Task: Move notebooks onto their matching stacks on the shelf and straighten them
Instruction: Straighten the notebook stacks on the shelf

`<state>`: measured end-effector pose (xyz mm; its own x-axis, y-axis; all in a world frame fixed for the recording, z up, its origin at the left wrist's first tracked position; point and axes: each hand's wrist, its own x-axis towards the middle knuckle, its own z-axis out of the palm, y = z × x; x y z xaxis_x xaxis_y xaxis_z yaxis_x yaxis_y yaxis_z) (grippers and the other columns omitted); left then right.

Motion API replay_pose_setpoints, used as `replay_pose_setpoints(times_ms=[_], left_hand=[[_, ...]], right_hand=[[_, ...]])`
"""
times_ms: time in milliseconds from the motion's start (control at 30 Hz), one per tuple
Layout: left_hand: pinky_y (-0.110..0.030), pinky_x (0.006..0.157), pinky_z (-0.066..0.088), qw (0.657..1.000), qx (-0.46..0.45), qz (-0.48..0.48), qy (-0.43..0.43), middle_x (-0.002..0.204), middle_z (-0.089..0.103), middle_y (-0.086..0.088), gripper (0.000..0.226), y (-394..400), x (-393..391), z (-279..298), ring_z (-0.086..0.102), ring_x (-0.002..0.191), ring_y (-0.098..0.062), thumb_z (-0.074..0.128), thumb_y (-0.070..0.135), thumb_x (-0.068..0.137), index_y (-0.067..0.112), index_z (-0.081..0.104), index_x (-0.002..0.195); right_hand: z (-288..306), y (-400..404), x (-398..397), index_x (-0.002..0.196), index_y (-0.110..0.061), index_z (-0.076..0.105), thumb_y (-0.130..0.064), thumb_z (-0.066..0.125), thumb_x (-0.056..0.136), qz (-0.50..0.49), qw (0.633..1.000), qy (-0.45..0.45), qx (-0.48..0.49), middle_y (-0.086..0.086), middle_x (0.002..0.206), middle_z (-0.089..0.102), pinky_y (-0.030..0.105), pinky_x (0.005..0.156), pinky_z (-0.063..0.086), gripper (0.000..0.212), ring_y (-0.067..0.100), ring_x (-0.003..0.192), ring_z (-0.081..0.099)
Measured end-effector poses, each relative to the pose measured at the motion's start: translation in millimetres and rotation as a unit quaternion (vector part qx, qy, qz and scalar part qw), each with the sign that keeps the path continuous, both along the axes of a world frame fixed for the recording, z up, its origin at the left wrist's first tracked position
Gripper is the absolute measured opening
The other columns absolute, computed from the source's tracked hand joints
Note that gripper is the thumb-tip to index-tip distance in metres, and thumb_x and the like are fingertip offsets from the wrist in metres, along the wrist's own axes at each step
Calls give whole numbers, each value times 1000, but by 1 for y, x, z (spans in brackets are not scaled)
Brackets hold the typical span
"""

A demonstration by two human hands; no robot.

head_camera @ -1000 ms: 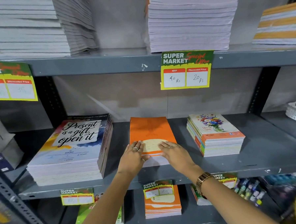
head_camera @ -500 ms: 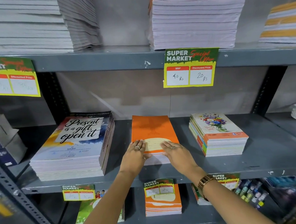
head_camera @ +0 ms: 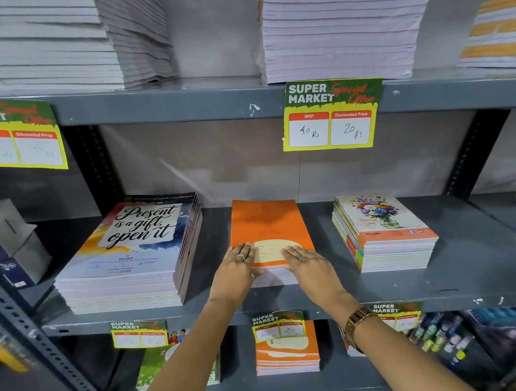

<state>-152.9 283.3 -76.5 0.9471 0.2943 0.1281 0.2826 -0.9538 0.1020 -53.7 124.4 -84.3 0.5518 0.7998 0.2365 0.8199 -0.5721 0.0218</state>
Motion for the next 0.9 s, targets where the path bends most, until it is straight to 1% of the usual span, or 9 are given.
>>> replay_pose_setpoints(times_ms=[167,267,367,467,533,600,667,767,900], left_hand=[[-31,120,2,1000,0,0,-5,159,18,-4,61,-2,-2,2,9,147,-19,31,43,98,14,15,148],[-31,120,4,1000,-24,-18,1,159,16,-3,63,2,-5,8,8,148,-18,33,44,97,14,14,149],[-31,120,8,999,-31,-35,20,160,11,-2,70,14,-14,17,5,148,-16,36,50,95,15,10,149],[-33,120,9,999,-25,-17,21,160,11,-3,75,32,-29,26,4,148,-17,37,53,93,12,9,149],[-35,121,8,1000,2,-1,21,160,11,-5,77,45,-41,32,6,148,-19,36,55,92,10,11,149],[-36,121,7,999,34,12,22,160,11,-6,73,57,-53,40,6,148,-19,34,53,94,10,12,148],[-36,121,7,999,46,22,14,160,11,-5,68,68,-66,47,5,148,-19,32,48,96,10,12,148],[-37,121,8,998,38,45,5,160,10,-7,64,85,-89,54,4,148,-21,31,44,98,10,12,148],[-36,121,6,996,35,81,24,160,6,-6,67,110,-130,54,2,148,-20,33,45,97,10,9,149]], right_hand=[[1,1,-3,145,-16,32,-30,38,100,-3,1000,9,17,4,151,38,32,117,26,48,17,141,31],[4,-2,-5,145,-18,30,-33,36,100,-3,999,26,37,1,152,36,29,117,22,48,15,142,29],[12,-2,-7,148,-19,20,-35,38,98,11,999,33,25,3,155,31,31,118,20,55,17,144,25],[17,4,-15,150,-18,7,-39,38,97,22,999,42,18,4,159,17,33,120,14,65,20,147,14],[18,13,-23,150,-17,5,-41,38,97,34,998,42,24,4,160,9,31,120,8,67,19,148,7],[20,26,-32,150,-15,4,-40,38,97,55,997,38,30,4,160,4,30,120,3,68,18,148,2],[24,42,-41,150,-15,4,-39,39,96,79,996,30,36,4,160,2,31,120,0,68,18,148,0],[28,67,-57,150,-16,5,-35,42,95,105,993,23,50,3,160,4,32,120,-1,70,18,148,0],[31,104,-82,150,-15,4,-38,44,94,149,988,23,44,3,160,4,31,117,-5,73,18,148,0]])
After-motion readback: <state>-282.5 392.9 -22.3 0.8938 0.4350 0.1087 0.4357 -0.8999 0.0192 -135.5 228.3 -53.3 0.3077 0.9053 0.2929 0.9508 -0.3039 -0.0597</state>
